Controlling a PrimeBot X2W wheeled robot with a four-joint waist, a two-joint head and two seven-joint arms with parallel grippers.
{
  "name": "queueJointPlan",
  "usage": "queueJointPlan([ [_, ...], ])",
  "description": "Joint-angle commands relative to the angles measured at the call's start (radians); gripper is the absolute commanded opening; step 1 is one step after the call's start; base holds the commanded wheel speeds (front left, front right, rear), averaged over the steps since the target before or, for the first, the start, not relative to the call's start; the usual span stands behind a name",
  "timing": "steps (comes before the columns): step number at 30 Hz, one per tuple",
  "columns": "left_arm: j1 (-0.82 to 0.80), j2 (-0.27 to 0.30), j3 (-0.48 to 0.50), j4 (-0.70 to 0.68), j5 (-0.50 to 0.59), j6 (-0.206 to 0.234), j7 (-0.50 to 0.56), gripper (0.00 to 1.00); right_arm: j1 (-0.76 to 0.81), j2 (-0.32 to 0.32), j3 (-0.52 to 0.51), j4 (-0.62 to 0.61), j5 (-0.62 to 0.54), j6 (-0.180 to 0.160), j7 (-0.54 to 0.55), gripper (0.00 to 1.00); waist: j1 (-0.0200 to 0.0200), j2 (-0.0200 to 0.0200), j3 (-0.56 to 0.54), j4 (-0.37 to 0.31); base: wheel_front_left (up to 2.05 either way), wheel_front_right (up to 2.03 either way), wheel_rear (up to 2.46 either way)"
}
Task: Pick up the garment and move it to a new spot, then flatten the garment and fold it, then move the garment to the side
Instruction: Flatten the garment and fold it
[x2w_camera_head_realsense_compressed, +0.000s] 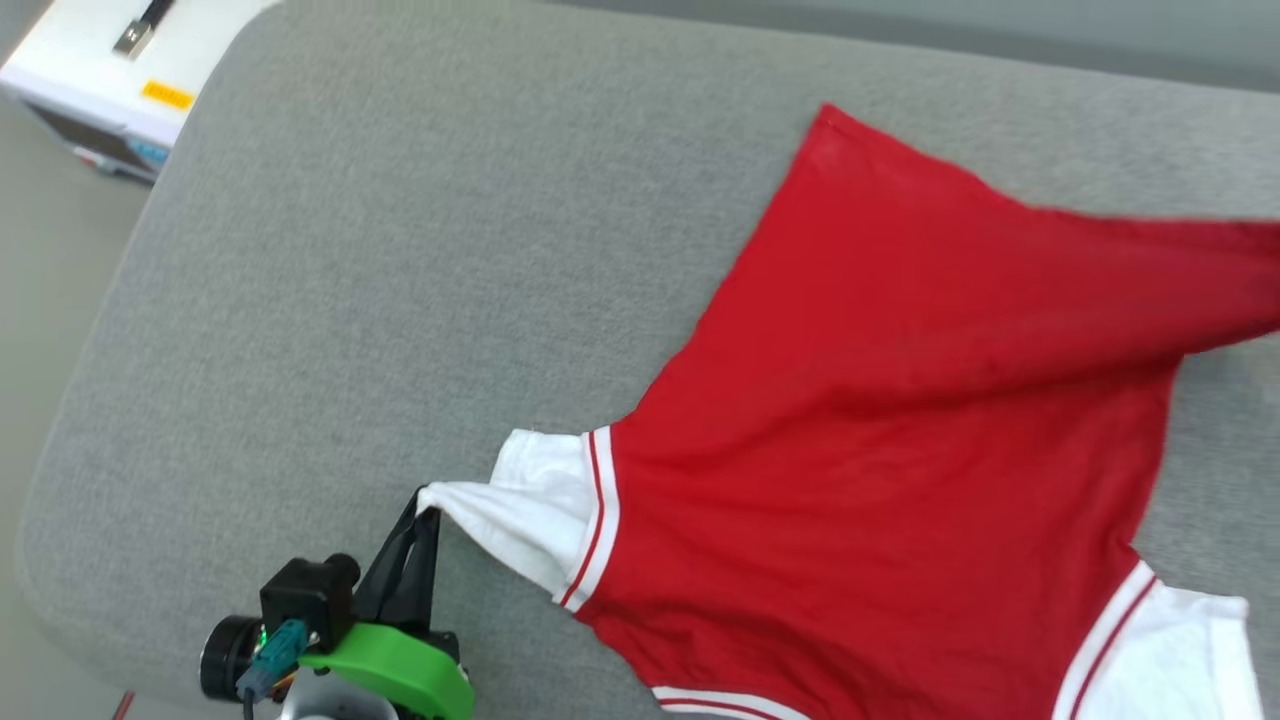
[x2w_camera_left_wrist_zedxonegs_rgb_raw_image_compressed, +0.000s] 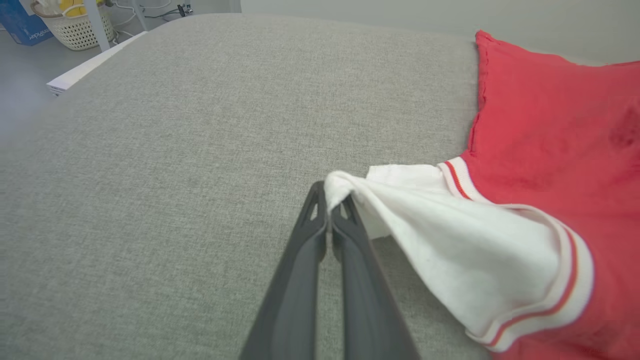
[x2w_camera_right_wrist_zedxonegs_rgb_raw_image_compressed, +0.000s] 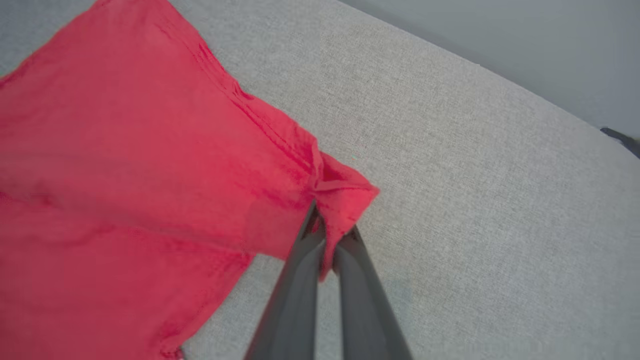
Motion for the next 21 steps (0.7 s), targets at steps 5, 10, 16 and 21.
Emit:
queueJointPlan([
  [5,0.049,0.021,0.020,-0.007,-0.003,0.015,-0.006,0.00,0.254,-0.071,-0.060,-0.077,0.046,-0.001,-0.074,0.00,0.0001,-0.0001,-0.098,-0.094,0.00,0.00,0.00],
  [10,0.079,0.034,0.029,-0.009,-0.007,0.023,-0.006,0.00,0.508,-0.076,-0.158,-0.108,0.081,-0.001,-0.128,0.00,0.0001,-0.0001,-0.124,-0.128,0.00,0.00,0.00],
  [16,0.089,0.045,0.031,-0.007,-0.012,0.024,-0.005,0.00,0.780,-0.005,-0.266,-0.111,0.073,-0.001,-0.140,0.00,0.0001,-0.0001,-0.134,-0.143,0.00,0.00,0.00],
  [21,0.077,0.047,0.024,0.003,-0.014,0.018,-0.003,0.00,0.904,0.111,-0.300,-0.084,0.034,-0.001,-0.132,0.00,0.0001,-0.0001,-0.128,-0.143,0.00,0.00,0.00],
])
